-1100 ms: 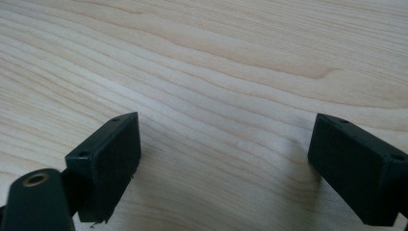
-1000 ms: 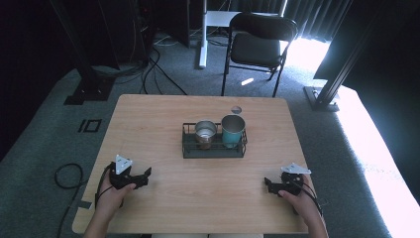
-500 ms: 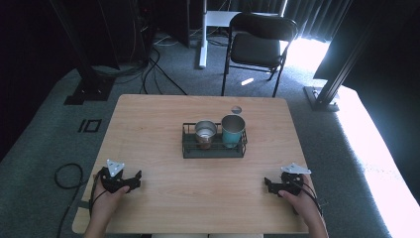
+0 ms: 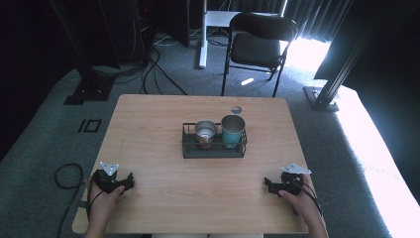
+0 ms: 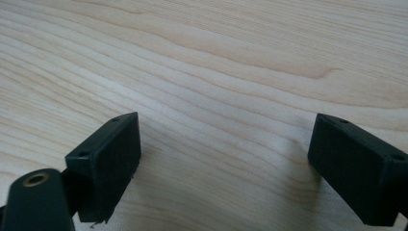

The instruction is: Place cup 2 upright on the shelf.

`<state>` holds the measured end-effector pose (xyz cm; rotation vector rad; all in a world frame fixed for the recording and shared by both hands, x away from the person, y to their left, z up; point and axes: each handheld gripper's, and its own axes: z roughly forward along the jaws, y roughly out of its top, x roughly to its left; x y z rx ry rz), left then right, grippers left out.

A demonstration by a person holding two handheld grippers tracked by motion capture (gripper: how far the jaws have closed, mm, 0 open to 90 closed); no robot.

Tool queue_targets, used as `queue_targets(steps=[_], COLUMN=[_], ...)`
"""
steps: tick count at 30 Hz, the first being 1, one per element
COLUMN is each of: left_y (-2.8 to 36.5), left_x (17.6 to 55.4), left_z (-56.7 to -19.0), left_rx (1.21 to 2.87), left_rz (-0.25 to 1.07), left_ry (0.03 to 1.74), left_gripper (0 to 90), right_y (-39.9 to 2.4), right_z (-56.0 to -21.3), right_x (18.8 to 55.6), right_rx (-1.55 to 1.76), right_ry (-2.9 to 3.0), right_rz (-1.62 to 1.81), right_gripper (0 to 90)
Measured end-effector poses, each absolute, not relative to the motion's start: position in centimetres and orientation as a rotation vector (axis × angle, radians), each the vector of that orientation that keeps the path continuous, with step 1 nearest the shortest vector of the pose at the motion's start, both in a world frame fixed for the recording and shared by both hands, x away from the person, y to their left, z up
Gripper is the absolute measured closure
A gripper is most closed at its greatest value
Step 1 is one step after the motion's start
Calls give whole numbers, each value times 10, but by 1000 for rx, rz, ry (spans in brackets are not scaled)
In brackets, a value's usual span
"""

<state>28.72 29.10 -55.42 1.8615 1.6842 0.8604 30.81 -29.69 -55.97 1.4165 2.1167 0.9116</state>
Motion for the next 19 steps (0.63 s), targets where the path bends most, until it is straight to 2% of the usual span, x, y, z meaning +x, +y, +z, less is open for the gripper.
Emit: queue_targets(steps=[6,7,8,19], left_y=[294,295,295,294], left_x=[290,291,292,295], left_z=[-557,-558,-558,-558], left_rx=[1822,1784,1767,1744], left_rz=[823,732,717,737], left_ry=[1718,1748,1756,1795], left_gripper=[83,83,77,75], right_y=[-297,-297,-297,-297], right_z=[-560,-560,-560,-560], right_x=[308,308,308,308], right_rx=[1416,1416,1415,1416], right_ry=[2117,2117,2117,2117], right_rz=[911,911,911,912], right_gripper=[109,108,109,108])
